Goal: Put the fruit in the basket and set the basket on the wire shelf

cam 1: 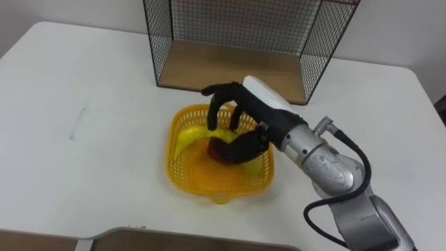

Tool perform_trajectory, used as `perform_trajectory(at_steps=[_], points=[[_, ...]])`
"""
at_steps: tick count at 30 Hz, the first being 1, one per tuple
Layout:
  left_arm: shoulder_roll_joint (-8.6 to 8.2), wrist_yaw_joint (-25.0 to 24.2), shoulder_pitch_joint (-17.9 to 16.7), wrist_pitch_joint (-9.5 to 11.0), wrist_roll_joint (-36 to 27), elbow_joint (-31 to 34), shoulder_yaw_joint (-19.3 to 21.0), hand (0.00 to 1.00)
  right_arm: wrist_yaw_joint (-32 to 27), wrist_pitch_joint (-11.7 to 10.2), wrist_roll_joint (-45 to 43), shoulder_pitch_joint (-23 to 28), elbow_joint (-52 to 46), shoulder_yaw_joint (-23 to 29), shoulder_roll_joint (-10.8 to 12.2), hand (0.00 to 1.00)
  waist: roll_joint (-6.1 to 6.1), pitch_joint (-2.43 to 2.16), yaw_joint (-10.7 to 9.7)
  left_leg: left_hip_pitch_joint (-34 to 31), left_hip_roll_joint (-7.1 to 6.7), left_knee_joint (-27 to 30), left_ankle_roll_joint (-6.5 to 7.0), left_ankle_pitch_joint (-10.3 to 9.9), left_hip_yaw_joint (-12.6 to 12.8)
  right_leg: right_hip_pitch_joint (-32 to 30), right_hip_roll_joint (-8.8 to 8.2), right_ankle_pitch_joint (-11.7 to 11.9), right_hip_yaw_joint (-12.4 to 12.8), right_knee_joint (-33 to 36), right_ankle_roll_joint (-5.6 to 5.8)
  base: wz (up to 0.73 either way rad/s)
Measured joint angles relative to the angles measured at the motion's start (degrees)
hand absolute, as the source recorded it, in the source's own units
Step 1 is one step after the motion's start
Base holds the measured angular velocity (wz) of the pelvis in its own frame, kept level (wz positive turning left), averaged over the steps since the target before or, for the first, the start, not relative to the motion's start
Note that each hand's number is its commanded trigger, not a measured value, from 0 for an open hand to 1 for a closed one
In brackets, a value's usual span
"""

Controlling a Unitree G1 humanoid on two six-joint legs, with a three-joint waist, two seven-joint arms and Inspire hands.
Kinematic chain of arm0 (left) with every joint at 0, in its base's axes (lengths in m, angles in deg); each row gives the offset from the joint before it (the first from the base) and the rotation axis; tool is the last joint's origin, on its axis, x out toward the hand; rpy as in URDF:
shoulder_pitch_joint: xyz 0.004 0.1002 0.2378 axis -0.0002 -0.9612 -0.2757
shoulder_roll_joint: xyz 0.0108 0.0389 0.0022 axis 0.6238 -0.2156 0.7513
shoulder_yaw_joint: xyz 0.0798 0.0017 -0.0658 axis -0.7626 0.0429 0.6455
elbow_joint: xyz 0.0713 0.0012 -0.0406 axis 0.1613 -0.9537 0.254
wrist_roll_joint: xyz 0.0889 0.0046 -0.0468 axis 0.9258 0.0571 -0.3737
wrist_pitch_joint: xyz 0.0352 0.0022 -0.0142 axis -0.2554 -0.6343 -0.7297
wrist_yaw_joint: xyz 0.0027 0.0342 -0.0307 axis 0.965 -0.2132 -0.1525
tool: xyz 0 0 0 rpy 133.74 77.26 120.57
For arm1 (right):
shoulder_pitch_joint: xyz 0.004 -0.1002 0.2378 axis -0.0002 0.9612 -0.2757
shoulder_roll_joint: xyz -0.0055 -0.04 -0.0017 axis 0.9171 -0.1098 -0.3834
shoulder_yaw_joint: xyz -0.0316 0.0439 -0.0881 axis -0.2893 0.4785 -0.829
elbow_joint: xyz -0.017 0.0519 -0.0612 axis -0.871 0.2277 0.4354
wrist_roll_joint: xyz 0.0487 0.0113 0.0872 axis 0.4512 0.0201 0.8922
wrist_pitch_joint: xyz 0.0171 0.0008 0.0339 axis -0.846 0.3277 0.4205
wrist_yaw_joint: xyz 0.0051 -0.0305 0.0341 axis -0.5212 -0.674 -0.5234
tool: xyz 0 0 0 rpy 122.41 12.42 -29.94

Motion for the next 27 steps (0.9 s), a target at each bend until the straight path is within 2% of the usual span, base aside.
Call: perform_trajectory(at_steps=[5,19,20,21,22,27], points=[[0.09,0.02,-0.21,-0.09,-1.79,-0.13,0.00,0.00,-0.01,0.06,-1.36,0.02,1.42,0.33,0.00,0.00,0.04,0.01,-0.20,-0.41,0.00,0.21,0.00,0.00,-0.15,0.04,0.03,0.00,-0.02,0.00,0.00,0.01],[0.10,-0.50,-0.07,-0.07,-1.95,-1.21,0.02,0.00,-0.33,0.03,-0.69,0.03,1.43,1.60,-0.20,0.00,0.18,0.08,-1.48,-0.66,0.00,0.88,0.00,0.00,-0.51,0.22,0.06,0.03,-0.03,0.09,-0.04,0.01],[0.10,-0.60,-0.13,-0.06,-1.94,-1.21,0.05,0.00,-0.33,0.02,0.32,0.03,1.41,2.18,-0.17,0.00,0.37,0.20,-1.45,-0.66,0.00,0.88,0.00,0.00,-0.47,0.21,0.05,0.03,-0.05,0.09,-0.05,0.00],[0.13,-1.00,-0.13,-0.06,-1.86,-1.19,0.13,0.00,-0.34,0.00,1.66,0.03,1.40,2.99,-0.14,0.00,0.12,0.02,-1.48,-0.63,0.00,0.86,0.00,0.00,-0.43,0.19,0.05,0.03,-0.04,0.11,-0.05,0.00],[0.16,-1.11,-0.16,-0.06,-1.86,-1.17,0.14,0.00,-0.34,0.00,2.56,0.03,1.42,3.42,-0.13,0.00,0.39,0.19,-1.53,-0.62,0.01,0.85,0.01,0.00,-0.40,0.20,0.05,0.03,-0.05,0.11,-0.05,0.00],[0.20,-1.40,-0.43,-0.05,-1.87,-0.70,0.71,0.00,-2.34,-0.07,8.22,0.03,1.33,5.98,-0.04,0.00,0.41,0.07,-1.64,-0.76,0.04,0.84,0.01,0.00,-0.37,0.06,0.03,0.03,-0.18,0.09,-0.05,0.00]])
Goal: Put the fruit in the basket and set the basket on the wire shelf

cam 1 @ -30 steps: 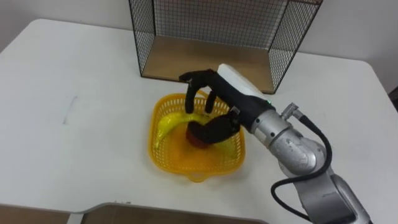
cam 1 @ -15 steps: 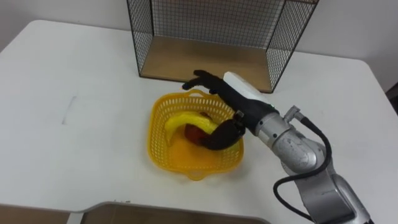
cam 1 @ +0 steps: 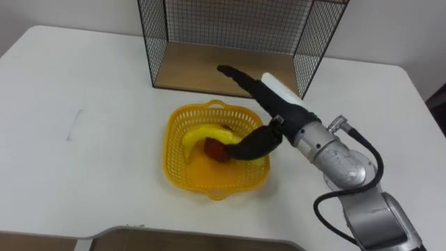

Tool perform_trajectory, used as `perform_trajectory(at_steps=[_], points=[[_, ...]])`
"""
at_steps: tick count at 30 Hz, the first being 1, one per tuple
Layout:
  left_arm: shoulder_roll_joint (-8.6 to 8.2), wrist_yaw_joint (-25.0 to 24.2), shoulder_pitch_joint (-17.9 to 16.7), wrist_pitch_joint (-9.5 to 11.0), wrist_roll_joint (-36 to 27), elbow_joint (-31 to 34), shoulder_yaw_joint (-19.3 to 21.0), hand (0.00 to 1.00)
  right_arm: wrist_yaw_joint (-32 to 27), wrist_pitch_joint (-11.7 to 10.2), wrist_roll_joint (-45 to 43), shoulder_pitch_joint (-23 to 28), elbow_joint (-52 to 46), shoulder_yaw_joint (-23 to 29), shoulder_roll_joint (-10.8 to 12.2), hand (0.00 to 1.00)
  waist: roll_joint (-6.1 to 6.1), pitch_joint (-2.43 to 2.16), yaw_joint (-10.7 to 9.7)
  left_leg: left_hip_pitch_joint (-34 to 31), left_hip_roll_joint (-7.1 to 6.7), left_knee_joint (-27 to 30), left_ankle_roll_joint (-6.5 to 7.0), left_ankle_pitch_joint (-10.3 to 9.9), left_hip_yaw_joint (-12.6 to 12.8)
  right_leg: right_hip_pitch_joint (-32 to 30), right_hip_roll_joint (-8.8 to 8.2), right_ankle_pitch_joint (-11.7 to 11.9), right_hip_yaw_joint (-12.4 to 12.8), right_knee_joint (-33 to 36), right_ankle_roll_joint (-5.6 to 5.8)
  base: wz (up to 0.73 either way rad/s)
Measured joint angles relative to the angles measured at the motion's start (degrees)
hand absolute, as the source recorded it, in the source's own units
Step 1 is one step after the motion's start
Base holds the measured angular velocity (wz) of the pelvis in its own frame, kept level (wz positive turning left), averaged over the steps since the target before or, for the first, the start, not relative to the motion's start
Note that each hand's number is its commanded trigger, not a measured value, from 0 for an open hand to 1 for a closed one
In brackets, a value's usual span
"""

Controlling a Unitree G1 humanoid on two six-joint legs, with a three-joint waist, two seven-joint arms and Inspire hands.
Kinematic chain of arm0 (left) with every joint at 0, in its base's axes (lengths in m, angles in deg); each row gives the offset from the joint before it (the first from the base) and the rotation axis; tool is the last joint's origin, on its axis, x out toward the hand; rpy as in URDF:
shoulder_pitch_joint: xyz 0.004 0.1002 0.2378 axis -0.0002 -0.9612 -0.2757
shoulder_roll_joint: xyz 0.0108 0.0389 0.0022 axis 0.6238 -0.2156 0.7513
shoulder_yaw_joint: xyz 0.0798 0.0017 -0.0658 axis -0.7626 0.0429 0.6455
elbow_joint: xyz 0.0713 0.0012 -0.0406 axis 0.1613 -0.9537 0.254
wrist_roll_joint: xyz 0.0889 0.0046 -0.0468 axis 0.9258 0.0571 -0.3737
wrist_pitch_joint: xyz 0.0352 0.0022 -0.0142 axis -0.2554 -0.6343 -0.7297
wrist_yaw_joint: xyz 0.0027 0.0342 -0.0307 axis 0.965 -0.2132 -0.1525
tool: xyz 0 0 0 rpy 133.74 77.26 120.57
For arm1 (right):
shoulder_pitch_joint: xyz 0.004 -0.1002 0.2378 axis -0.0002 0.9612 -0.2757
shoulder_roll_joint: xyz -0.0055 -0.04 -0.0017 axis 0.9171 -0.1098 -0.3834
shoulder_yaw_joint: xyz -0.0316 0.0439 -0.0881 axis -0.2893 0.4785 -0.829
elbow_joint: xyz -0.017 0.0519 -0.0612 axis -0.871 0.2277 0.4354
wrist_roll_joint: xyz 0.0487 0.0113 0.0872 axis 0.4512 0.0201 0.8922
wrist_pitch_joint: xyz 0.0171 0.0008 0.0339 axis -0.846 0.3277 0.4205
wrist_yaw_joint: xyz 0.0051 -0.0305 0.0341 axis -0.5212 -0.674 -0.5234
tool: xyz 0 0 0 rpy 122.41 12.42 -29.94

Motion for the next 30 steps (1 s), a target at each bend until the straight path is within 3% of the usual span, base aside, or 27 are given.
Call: perform_trajectory(at_steps=[1,4,8,10,13,16,18,22,24,28,30], points=[[0.00,0.00,-0.02,0.00,0.00,0.09,0.25,0.00,-0.43,0.00,0.52,0.00,0.00,0.19,0.01,0.00,0.15,0.07,-0.01,-0.01,0.00,0.00,0.00,0.00,0.00,-0.02,0.00,0.00,-0.02,-0.01,0.00,0.00],[-0.11,0.06,-0.32,0.17,-1.27,0.20,1.95,0.00,-2.02,-0.03,3.83,0.04,0.05,2.49,-0.01,0.00,0.26,-0.31,-0.07,0.23,0.02,0.03,0.00,0.00,-0.01,0.12,-0.04,0.17,-0.38,-0.10,0.10,0.00],[-0.07,1.21,-3.37,0.93,-5.56,-0.45,5.21,0.00,-5.53,-1.84,12.81,2.41,1.46,7.17,-0.11,0.00,1.14,-0.59,-0.87,1.44,-0.04,-0.16,0.01,0.00,0.02,1.63,-0.11,0.31,-0.81,-0.60,0.23,0.04],[-0.11,1.61,-4.98,0.99,-6.71,-0.40,6.63,0.00,-6.19,-1.80,14.74,4.06,1.75,8.79,-0.17,0.00,0.90,-0.82,-1.73,1.44,-0.02,-0.15,0.01,-0.01,0.02,1.93,-0.12,0.31,-1.30,-1.07,0.23,0.05],[-0.23,2.21,-7.24,1.07,-10.37,-0.59,9.57,0.00,-6.90,-1.71,20.62,5.97,1.84,12.28,-0.86,0.00,1.23,-0.64,-2.76,1.38,0.02,-0.16,0.01,-0.01,0.00,1.80,-0.09,0.31,-1.41,-1.10,0.23,0.00],[-0.26,4.44,-7.90,1.48,-18.10,-3.66,15.57,0.00,-8.43,-1.71,27.15,7.98,1.83,16.60,-1.51,0.00,1.58,-0.71,-2.79,1.83,-0.02,-0.51,0.03,0.01,0.03,2.13,-0.10,0.31,-1.38,-1.07,0.23,-0.01],[-0.11,6.81,-8.72,1.78,-26.87,-6.42,21.19,0.00,-10.38,-1.71,31.70,9.75,1.95,19.68,-1.67,0.00,2.11,-0.80,-2.83,2.32,0.02,-1.27,0.03,0.01,0.34,2.24,-0.11,0.31,-1.33,-1.07,0.23,-0.07],[-0.08,12.07,-9.62,1.73,-37.75,-6.91,30.25,0.00,-15.18,-1.69,36.14,11.73,2.00,23.67,-1.91,0.00,2.59,-0.92,-2.34,2.42,0.02,-1.19,0.04,0.01,0.45,2.18,-0.12,0.32,-1.06,-1.08,0.21,-0.04],[0.01,17.27,-9.65,1.69,-42.97,-3.80,36.54,0.00,-17.63,-1.67,37.87,12.43,2.00,25.84,-2.05,0.00,3.36,-1.03,-2.02,2.49,0.00,-1.17,0.04,0.01,0.27,2.34,-0.14,0.33,-1.29,-1.07,0.19,0.05],[0.04,26.09,-9.07,1.67,-44.89,6.11,41.97,0.00,-21.37,-1.66,38.32,13.74,1.94,27.46,-2.05,0.00,4.98,-1.03,-1.49,2.77,-0.02,-1.40,0.07,0.17,0.24,2.57,-0.15,0.36,-1.29,-1.01,0.15,0.01],[0.06,31.85,-8.86,1.87,-44.60,17.79,43.55,0.00,-23.34,-1.68,37.58,15.46,1.86,28.50,-1.74,0.00,5.66,-1.18,-1.38,2.66,-0.10,-1.65,0.07,0.37,0.11,2.53,-0.19,0.36,-1.53,-1.07,0.16,0.04]])
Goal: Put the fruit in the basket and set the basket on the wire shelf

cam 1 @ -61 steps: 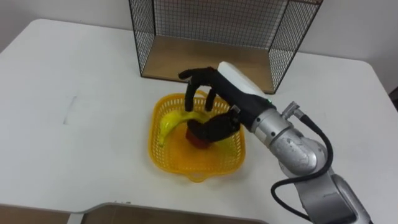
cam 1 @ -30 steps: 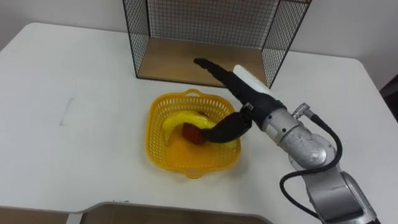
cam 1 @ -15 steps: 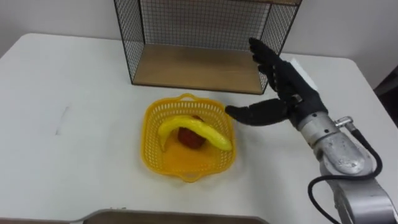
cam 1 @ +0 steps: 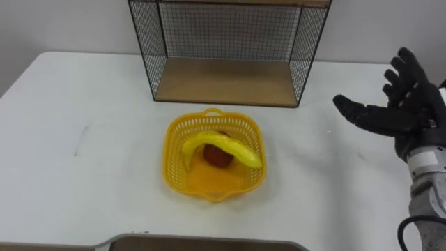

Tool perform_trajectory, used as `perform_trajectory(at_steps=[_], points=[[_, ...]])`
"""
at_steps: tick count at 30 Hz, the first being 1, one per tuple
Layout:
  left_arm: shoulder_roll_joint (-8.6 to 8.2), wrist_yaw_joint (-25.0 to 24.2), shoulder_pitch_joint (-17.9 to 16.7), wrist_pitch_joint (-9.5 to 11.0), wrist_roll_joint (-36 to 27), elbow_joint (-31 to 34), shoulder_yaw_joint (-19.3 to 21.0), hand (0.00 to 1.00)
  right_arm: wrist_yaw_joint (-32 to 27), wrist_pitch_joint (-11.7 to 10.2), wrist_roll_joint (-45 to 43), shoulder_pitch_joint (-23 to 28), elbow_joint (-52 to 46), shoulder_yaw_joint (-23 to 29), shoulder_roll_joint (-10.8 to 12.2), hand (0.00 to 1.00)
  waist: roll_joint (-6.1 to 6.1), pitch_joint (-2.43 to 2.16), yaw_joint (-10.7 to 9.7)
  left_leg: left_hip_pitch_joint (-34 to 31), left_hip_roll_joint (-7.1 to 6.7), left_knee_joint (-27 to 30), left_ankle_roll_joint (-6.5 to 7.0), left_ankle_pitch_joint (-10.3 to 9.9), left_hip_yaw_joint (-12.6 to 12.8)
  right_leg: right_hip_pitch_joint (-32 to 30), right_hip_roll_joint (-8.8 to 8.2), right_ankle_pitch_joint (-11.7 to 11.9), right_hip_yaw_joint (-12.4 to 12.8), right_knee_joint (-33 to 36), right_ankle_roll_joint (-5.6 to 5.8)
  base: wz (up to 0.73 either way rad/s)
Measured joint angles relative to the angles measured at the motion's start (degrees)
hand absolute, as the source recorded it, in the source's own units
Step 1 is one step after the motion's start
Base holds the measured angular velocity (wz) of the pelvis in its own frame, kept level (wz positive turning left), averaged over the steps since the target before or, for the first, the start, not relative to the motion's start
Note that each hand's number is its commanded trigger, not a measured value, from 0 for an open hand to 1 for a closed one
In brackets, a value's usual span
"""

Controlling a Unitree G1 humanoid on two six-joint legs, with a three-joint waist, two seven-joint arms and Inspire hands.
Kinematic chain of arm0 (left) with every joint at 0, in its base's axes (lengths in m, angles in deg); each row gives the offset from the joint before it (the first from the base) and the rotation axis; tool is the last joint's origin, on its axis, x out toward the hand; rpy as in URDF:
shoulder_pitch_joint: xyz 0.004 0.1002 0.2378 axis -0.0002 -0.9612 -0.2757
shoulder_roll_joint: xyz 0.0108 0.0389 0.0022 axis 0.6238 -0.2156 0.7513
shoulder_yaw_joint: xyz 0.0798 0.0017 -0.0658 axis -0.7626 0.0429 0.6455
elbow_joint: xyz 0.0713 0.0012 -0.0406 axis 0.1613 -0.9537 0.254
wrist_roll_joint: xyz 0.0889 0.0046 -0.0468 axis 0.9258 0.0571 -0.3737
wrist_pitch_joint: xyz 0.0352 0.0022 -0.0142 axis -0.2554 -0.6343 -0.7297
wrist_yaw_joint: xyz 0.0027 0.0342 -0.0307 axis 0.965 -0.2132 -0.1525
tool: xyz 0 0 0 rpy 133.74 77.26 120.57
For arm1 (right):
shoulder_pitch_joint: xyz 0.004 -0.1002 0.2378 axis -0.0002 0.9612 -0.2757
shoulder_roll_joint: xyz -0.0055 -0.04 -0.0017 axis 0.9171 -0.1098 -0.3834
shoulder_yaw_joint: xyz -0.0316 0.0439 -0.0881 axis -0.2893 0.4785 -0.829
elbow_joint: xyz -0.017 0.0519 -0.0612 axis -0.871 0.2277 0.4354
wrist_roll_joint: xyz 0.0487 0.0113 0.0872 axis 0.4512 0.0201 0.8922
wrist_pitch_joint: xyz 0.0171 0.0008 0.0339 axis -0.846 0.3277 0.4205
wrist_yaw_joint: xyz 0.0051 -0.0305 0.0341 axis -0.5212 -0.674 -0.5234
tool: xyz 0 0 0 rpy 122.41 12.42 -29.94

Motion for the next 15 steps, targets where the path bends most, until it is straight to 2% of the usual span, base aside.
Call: perform_trajectory(at_steps=[1,3,4,6,8,9,11,15], points=[[0.00,1.18,0.04,0.46,-0.02,2.93,0.27,0.00,-0.42,0.00,0.00,0.68,-0.04,0.08,0.10,0.00,-0.05,-0.06,0.00,0.09,-0.07,-0.30,0.00,0.17,0.00,0.00,-0.04,0.00,-0.02,-0.01,0.00,0.00],[-0.11,6.21,0.29,0.99,0.66,15.38,0.32,0.00,-2.10,0.00,-0.01,3.48,-0.64,0.16,0.58,0.00,0.17,-0.11,0.42,0.12,-0.14,-0.55,-0.01,0.31,0.04,-0.34,-0.05,0.00,0.26,0.04,0.00,-0.04],[-0.11,7.32,0.42,1.23,1.13,18.23,0.21,0.00,-2.38,0.00,-0.01,4.02,-0.67,0.10,0.66,0.00,0.18,-0.13,0.44,0.13,-0.14,-0.58,-0.01,0.32,0.08,-0.50,-0.05,0.00,0.32,0.08,0.00,-0.06],[-0.16,11.51,0.72,2.48,5.92,29.06,-0.95,0.00,-2.85,0.00,-0.28,5.14,-0.67,0.06,0.82,0.00,0.17,-0.08,-0.08,0.40,-0.15,-0.51,0.00,0.32,0.14,-0.47,-0.06,0.00,0.34,0.09,0.00,-0.05],[-0.29,13.71,1.43,3.35,10.37,35.73,-2.18,0.00,-3.63,-0.15,-0.18,5.20,-0.68,0.08,1.18,0.00,0.18,-0.10,-0.28,0.40,-0.13,-0.45,0.00,0.32,0.15,-0.31,-0.03,0.00,0.45,0.08,0.00,-0.04],[-0.29,14.49,2.42,3.79,14.09,38.42,-2.87,0.00,-3.81,-0.25,0.00,5.30,-0.68,0.07,1.30,0.00,0.14,-0.07,-0.30,0.37,-0.14,-0.64,0.00,0.31,0.27,-0.32,-0.03,0.00,0.46,-0.02,0.00,0.00],[-0.29,15.00,3.42,4.72,17.36,41.66,-3.77,0.00,-3.84,-0.99,-0.03,5.55,-0.70,-0.02,1.86,0.00,0.10,-0.09,-0.36,0.25,-0.16,-1.12,0.00,0.32,0.19,-0.36,-0.03,0.00,0.35,-0.03,0.00,0.00],[-0.27,15.98,3.50,6.40,18.26,47.84,-7.08,0.00,-2.62,-2.56,1.26,6.16,-0.71,-0.37,2.61,0.00,0.03,0.00,-0.54,0.53,-0.17,-0.64,0.00,0.31,0.29,-0.60,-0.03,0.00,0.16,-0.07,0.00,0.01]])
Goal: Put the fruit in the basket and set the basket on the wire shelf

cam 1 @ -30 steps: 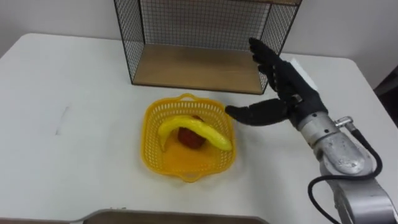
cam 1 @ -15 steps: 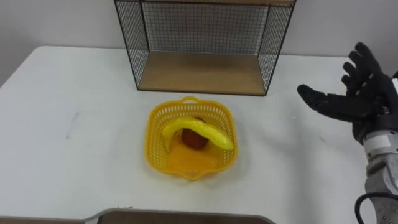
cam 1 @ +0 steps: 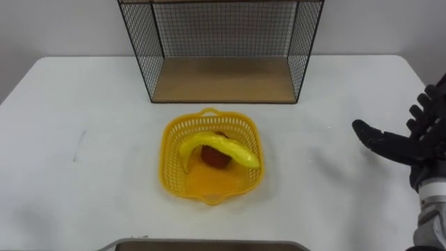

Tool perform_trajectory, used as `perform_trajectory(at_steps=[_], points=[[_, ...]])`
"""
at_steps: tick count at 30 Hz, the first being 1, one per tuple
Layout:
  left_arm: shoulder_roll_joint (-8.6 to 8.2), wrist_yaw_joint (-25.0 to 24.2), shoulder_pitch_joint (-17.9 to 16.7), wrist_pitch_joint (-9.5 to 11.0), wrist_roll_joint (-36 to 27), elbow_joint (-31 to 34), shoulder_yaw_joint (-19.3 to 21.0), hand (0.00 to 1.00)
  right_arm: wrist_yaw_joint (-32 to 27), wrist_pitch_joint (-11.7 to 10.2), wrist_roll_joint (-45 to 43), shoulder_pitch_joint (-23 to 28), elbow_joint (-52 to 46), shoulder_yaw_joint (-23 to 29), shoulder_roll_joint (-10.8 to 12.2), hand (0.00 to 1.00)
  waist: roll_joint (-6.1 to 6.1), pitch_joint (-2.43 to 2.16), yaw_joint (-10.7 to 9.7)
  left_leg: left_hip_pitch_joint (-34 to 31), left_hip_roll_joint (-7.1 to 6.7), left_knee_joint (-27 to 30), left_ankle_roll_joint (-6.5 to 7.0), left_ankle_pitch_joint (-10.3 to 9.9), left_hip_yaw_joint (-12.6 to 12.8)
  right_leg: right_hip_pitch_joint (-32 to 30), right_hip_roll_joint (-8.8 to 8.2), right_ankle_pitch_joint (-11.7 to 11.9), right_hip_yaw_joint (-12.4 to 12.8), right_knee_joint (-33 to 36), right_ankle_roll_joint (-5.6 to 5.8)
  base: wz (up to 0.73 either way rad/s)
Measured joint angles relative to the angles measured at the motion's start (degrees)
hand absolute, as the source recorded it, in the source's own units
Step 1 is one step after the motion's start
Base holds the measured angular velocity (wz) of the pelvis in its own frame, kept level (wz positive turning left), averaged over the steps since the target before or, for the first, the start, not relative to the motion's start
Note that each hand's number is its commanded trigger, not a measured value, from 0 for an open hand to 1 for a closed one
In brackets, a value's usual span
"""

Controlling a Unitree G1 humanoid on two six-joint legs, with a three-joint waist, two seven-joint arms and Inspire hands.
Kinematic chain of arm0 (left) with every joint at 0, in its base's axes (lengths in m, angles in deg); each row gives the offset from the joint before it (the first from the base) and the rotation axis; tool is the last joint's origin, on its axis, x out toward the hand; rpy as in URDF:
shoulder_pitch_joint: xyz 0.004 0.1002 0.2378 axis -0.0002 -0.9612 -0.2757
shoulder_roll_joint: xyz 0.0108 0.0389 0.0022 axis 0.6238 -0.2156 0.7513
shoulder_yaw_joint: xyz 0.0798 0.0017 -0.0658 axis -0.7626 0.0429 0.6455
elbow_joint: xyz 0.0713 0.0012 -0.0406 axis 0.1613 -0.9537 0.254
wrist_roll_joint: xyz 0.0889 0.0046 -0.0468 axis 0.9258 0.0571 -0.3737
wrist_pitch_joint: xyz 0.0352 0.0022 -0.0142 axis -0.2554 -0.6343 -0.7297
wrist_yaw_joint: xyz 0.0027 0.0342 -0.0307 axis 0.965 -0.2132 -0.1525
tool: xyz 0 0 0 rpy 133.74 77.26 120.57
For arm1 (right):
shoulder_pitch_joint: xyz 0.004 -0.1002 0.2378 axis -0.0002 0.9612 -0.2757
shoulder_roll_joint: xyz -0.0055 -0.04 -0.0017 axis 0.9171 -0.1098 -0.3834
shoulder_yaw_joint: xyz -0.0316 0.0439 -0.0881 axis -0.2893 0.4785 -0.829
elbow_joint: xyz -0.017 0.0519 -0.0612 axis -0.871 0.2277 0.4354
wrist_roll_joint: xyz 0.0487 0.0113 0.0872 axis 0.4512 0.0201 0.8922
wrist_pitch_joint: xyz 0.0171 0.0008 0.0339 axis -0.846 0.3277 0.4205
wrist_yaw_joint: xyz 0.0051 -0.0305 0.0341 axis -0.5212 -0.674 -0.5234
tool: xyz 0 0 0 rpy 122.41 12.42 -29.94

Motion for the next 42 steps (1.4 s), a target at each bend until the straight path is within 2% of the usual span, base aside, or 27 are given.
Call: perform_trajectory(at_steps=[4,7,9,11,12,13,15,18,24,28,30,40,42], points=[[-0.51,-2.15,0.33,1.20,-1.79,0.53,-5.99,0.00,3.31,-1.54,1.01,0.42,0.38,-3.06,1.17,0.00,-0.13,0.16,-0.32,-0.14,-0.02,0.12,0.00,0.00,-0.17,0.04,-0.01,0.00,-0.17,-0.02,0.00,0.01],[-1.48,-6.85,0.38,1.56,-6.67,0.42,-12.01,0.00,7.61,-2.37,1.83,0.60,1.97,-6.09,2.16,0.00,-0.41,0.40,-0.37,-0.19,-0.03,0.00,0.00,0.00,-0.08,-0.16,-0.01,-0.01,0.03,0.00,0.01,-0.01],[-2.82,-11.38,0.36,2.04,-13.95,-0.49,-16.79,0.00,10.27,-2.58,5.61,0.63,4.72,-7.89,3.30,0.00,-0.74,0.59,-0.50,-0.02,-0.03,0.02,0.00,0.00,0.21,-0.07,-0.02,-0.01,0.30,0.10,0.02,-0.04],[-3.23,-14.87,-0.02,2.06,-18.76,-0.97,-20.06,0.00,11.78,-2.59,5.82,0.69,5.55,-9.14,4.19,0.00,-1.09,0.87,-0.99,-0.35,0.03,0.08,0.00,0.00,0.31,-0.12,-0.01,-0.01,0.35,0.20,0.01,-0.03],[-3.32,-17.82,-0.02,2.11,-21.48,-1.39,-21.90,0.00,13.04,-2.59,5.94,0.68,6.13,-9.90,4.61,0.00,-1.34,0.83,-0.98,-0.89,0.07,0.25,0.00,0.00,0.33,-0.59,0.01,0.00,0.45,0.26,0.01,0.00],[-3.36,-19.39,-0.01,2.14,-22.80,-1.73,-22.76,0.00,13.71,-2.59,6.25,0.64,6.39,-10.21,4.73,0.00,-1.41,0.79,-0.98,-1.01,0.07,0.31,0.00,0.00,0.36,-0.77,0.01,0.00,0.53,0.31,0.00,-0.05],[-3.84,-25.67,0.00,2.14,-25.53,-3.02,-25.52,0.00,16.78,-2.60,9.52,0.61,7.47,-10.69,5.26,0.00,-1.44,0.80,-1.30,-1.10,0.07,0.47,0.01,0.00,0.47,-0.98,-0.03,0.01,0.87,0.33,-0.02,-0.07],[-3.86,-30.93,0.03,2.27,-27.77,-3.55,-28.25,0.00,19.25,-3.30,14.90,0.00,9.21,-11.29,5.40,0.00,-1.38,0.88,-1.94,-1.10,0.10,0.51,0.01,0.00,0.71,-1.06,-0.01,0.01,1.07,0.23,-0.02,-0.02],[-3.85,-38.90,0.06,2.25,-28.93,-5.49,-33.10,0.00,20.61,-3.41,17.47,-1.00,10.17,-15.78,6.53,0.00,-1.13,1.14,-2.95,-1.00,0.26,0.42,0.00,0.00,1.16,-1.08,0.12,0.01,1.35,0.18,-0.02,-0.02],[-3.80,-44.04,0.05,2.43,-30.14,-7.52,-35.56,0.00,22.95,-3.64,18.45,-1.39,13.24,-18.39,6.57,0.00,-1.23,1.24,-2.68,-1.22,0.29,0.39,0.00,0.00,1.67,-1.54,0.09,0.02,1.60,0.27,-0.03,-0.04],[-3.64,-46.29,0.42,3.33,-30.33,-8.67,-35.54,0.00,23.78,-4.09,19.84,-1.60,15.67,-18.96,6.60,0.00,-1.19,1.21,-2.39,-1.53,0.32,0.36,0.00,0.00,1.78,-1.96,0.08,0.04,1.60,0.34,-0.07,0.00],[-3.86,-49.71,0.71,4.48,-31.11,-11.09,-35.50,0.00,26.28,-4.27,34.04,-2.48,16.54,-22.40,6.82,0.00,-0.75,0.97,-2.42,-1.51,0.28,0.32,0.00,0.00,1.73,-1.87,0.10,0.05,1.60,0.33,-0.08,0.00],[-3.84,-50.32,0.73,5.21,-32.02,-11.81,-35.52,0.00,26.59,-4.28,35.75,-2.52,16.51,-22.43,6.80,0.00,-0.74,0.96,-2.40,-1.62,0.28,0.35,0.00,0.00,1.73,-1.96,0.09,0.05,1.61,0.34,-0.08,0.00]])
